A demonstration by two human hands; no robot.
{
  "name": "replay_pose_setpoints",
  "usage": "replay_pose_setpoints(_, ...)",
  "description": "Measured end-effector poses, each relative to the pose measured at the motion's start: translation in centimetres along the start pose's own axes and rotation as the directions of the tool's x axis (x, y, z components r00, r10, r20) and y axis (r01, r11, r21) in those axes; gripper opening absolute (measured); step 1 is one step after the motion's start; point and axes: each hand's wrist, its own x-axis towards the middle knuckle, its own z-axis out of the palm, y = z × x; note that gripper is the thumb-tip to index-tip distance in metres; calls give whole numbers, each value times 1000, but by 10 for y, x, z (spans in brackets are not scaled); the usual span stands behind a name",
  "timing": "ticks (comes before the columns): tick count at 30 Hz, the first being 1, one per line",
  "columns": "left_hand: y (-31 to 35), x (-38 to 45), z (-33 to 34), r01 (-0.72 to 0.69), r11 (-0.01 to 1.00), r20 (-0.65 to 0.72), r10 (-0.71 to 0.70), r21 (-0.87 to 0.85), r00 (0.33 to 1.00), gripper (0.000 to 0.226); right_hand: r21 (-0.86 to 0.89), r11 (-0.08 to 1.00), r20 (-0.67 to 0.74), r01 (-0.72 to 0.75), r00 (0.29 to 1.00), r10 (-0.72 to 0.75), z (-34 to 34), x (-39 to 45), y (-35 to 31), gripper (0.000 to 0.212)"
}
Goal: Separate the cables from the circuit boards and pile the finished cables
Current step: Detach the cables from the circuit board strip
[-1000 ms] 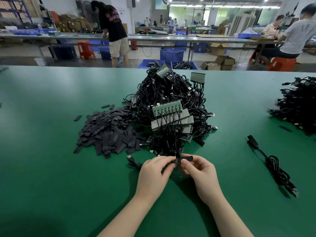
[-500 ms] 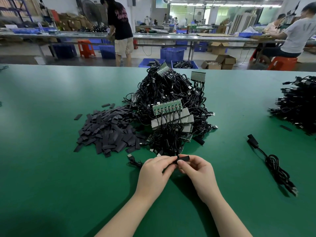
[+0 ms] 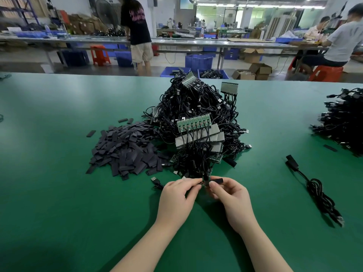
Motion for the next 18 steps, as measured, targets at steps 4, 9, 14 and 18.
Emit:
replay_pose_setpoints(4,2,-2,1,-109,991,2,109,76,994,19,-21,1000,-18,7,1000,-8,1,0,0,13)
replay_pose_setpoints(9,3,-2,0,-130,984,3,131,120,991,20,-33,999,-5,17,1000,-17,0,-1,1,11)
replay_pose_setpoints(14,7,-1,-1,-185,966,-7,189,179,982,21,-41,999,-10,28,1000,-28,1,0,3,9)
replay_pose_setpoints(18,8,-2,-3,-196,964,5,199,178,980,22,-45,998,-23,35,999,-36,1,-1,2,10)
